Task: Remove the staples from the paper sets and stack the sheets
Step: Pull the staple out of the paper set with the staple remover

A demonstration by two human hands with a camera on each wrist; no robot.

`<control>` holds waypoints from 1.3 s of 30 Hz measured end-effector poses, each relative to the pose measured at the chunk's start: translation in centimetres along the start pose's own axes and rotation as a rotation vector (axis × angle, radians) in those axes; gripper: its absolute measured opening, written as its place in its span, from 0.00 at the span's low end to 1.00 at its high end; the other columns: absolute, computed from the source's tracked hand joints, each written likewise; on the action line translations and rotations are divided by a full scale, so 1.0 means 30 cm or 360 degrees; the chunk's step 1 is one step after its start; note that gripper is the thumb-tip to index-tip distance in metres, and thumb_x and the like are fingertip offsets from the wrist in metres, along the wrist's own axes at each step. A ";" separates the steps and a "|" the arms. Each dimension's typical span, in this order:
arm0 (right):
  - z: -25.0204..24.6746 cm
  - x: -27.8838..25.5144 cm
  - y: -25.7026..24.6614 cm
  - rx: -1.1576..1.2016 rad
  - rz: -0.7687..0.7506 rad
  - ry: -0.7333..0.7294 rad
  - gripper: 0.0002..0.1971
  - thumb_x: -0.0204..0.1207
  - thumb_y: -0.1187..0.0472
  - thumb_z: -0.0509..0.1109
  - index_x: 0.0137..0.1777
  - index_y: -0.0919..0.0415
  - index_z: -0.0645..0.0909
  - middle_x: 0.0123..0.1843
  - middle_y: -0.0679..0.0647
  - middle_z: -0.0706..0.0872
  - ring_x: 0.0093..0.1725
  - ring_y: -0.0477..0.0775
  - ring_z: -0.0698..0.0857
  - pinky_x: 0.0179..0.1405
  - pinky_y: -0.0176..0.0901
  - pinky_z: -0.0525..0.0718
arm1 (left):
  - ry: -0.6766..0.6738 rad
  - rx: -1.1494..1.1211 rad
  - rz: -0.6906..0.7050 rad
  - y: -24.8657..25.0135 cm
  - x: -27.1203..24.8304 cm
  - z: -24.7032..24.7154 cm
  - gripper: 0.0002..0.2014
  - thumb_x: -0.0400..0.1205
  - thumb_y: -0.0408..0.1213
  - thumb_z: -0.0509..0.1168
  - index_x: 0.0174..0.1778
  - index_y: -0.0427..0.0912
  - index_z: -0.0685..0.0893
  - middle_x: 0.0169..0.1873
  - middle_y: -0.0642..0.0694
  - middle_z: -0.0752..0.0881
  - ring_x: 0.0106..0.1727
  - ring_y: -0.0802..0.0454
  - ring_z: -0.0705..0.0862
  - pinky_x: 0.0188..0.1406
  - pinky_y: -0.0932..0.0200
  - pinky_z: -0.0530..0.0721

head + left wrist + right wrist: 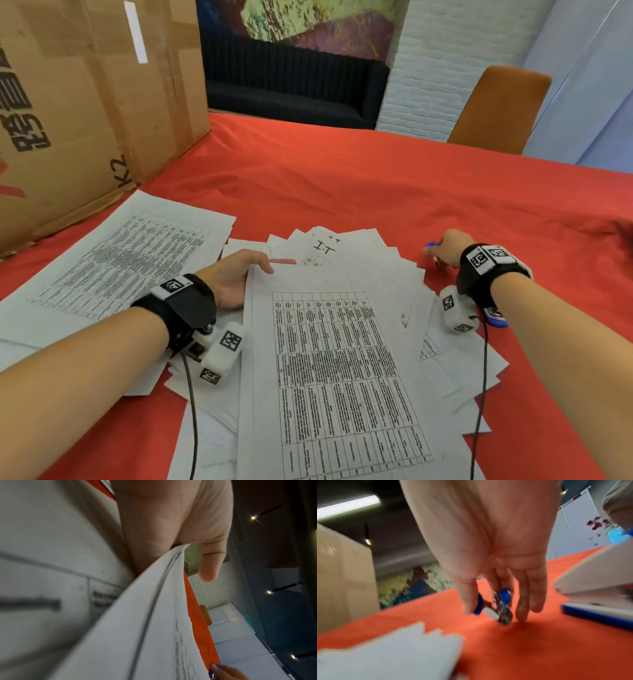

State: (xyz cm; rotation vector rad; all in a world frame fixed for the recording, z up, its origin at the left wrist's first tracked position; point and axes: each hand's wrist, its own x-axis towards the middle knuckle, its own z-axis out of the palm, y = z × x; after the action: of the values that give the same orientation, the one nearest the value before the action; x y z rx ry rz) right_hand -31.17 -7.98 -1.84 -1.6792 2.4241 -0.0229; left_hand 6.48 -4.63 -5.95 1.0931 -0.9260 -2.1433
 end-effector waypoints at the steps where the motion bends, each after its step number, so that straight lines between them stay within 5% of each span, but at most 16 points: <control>1: -0.017 -0.007 -0.023 0.0113 -0.0146 0.0087 0.17 0.79 0.54 0.70 0.33 0.66 0.80 0.28 0.57 0.81 0.32 0.58 0.80 0.26 0.41 0.73 | -0.0020 -0.0021 -0.0003 0.000 0.000 -0.005 0.29 0.72 0.26 0.50 0.69 0.36 0.78 0.65 0.30 0.81 0.61 0.33 0.84 0.58 0.41 0.85; 3: -0.038 -0.063 -0.106 0.0365 -0.0500 0.0161 0.05 0.78 0.61 0.70 0.47 0.63 0.83 0.35 0.56 0.85 0.31 0.51 0.81 0.30 0.36 0.75 | -0.0059 -0.0066 0.0003 0.000 0.001 -0.015 0.28 0.72 0.28 0.49 0.68 0.34 0.79 0.65 0.30 0.81 0.59 0.33 0.84 0.57 0.41 0.85; 6: -0.018 -0.187 -0.281 0.0366 -0.0999 0.0058 0.19 0.75 0.62 0.74 0.65 0.60 0.79 0.54 0.52 0.83 0.46 0.49 0.79 0.45 0.31 0.73 | -0.0111 -0.0105 0.0012 -0.004 0.006 -0.025 0.26 0.71 0.30 0.51 0.61 0.32 0.85 0.62 0.30 0.83 0.57 0.33 0.86 0.56 0.41 0.85; 10: 0.063 -0.282 -0.429 -0.0048 -0.1375 -0.0109 0.23 0.76 0.62 0.72 0.70 0.61 0.76 0.64 0.55 0.79 0.61 0.54 0.79 0.59 0.36 0.72 | -0.0142 -0.0091 0.0011 -0.009 0.007 -0.024 0.25 0.70 0.29 0.51 0.57 0.33 0.87 0.58 0.31 0.85 0.55 0.34 0.87 0.52 0.42 0.86; 12: 0.091 -0.304 -0.455 -0.0238 -0.1482 -0.0112 0.19 0.77 0.62 0.71 0.67 0.62 0.78 0.61 0.55 0.76 0.58 0.57 0.80 0.58 0.42 0.76 | -0.0139 -0.0068 -0.0002 -0.007 0.008 -0.019 0.24 0.70 0.30 0.52 0.56 0.32 0.88 0.57 0.31 0.86 0.53 0.34 0.87 0.51 0.43 0.87; 21: 0.155 -0.325 -0.507 -0.0706 -0.1547 -0.0015 0.13 0.79 0.66 0.66 0.63 0.62 0.79 0.58 0.53 0.74 0.46 0.58 0.83 0.47 0.57 0.84 | -0.0130 -0.0026 -0.0045 0.003 -0.001 -0.002 0.26 0.72 0.29 0.51 0.66 0.34 0.78 0.59 0.31 0.84 0.57 0.33 0.84 0.62 0.40 0.78; 31: 0.143 -0.358 -0.548 -0.0966 -0.1678 -0.0063 0.09 0.81 0.69 0.59 0.55 0.64 0.80 0.55 0.57 0.78 0.47 0.55 0.80 0.48 0.50 0.84 | -0.0134 -0.0043 -0.0067 0.001 0.004 0.005 0.27 0.72 0.30 0.53 0.69 0.34 0.75 0.63 0.29 0.80 0.62 0.32 0.80 0.68 0.38 0.75; 36: 0.143 -0.377 -0.548 -0.0996 -0.1644 -0.0009 0.09 0.81 0.63 0.61 0.57 0.61 0.79 0.54 0.55 0.79 0.45 0.58 0.84 0.36 0.48 0.79 | 0.0166 0.0463 -0.0140 0.002 0.020 0.042 0.17 0.73 0.27 0.68 0.58 0.32 0.82 0.53 0.32 0.87 0.51 0.38 0.87 0.56 0.46 0.86; 39: 0.142 -0.367 -0.534 -0.0797 -0.1560 -0.0071 0.11 0.81 0.55 0.64 0.60 0.58 0.77 0.52 0.54 0.83 0.48 0.57 0.84 0.38 0.44 0.76 | 0.0491 0.0854 0.0054 -0.027 0.049 0.070 0.25 0.62 0.31 0.81 0.56 0.38 0.85 0.53 0.39 0.88 0.55 0.42 0.86 0.60 0.48 0.83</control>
State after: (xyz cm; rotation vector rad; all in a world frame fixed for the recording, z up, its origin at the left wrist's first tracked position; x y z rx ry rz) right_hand -11.89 -3.08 -2.43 -2.8585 1.3954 0.5003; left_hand 3.81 -4.53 -6.34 1.5926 -1.3918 -1.6646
